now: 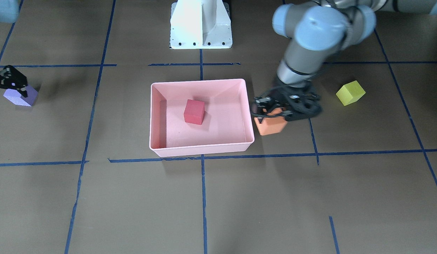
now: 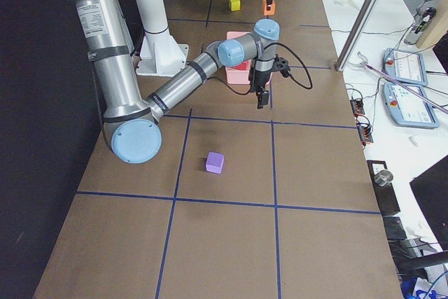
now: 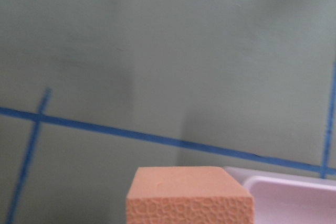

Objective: Place blocks into pink bin with both arms

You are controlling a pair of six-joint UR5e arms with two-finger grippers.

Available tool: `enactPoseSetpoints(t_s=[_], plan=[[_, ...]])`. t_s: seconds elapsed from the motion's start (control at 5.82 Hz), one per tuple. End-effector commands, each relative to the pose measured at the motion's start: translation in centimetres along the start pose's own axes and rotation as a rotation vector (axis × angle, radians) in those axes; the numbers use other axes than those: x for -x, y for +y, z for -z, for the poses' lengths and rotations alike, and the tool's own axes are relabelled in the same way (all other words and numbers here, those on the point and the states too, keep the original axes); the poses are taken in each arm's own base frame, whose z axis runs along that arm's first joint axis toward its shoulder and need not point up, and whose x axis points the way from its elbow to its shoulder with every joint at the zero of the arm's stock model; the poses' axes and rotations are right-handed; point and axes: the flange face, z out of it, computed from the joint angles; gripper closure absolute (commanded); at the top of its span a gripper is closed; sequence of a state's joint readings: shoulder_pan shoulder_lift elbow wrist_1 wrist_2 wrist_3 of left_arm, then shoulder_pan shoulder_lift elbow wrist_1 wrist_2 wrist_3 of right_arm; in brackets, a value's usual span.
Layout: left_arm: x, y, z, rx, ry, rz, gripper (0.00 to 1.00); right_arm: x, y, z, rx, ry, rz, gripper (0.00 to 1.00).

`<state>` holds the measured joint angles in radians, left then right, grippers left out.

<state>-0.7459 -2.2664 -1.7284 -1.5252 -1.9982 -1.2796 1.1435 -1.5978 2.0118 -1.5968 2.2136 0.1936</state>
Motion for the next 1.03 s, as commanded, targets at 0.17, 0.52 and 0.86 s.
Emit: enactPoseSetpoints(t_s=[0.17, 0.52, 0.86], plan=[[-5.0, 5.5, -1.5, -0.021, -0.006, -0.03, 0.0, -6.0, 11.9, -4.0, -0.022, -0.002, -0.067, 0.0], [-5.0, 5.6, -1.2, -0.021, 0.001, -0.032, 0.0, -7.6, 13.5, -6.2, -0.152, -0.046, -0.323, 0.0], [-5.0, 5.7, -0.9, -0.022, 0.005, -0.034, 0.0, -4.3, 13.1, -10.6, -0.17, -0.038, -0.417, 0.0]])
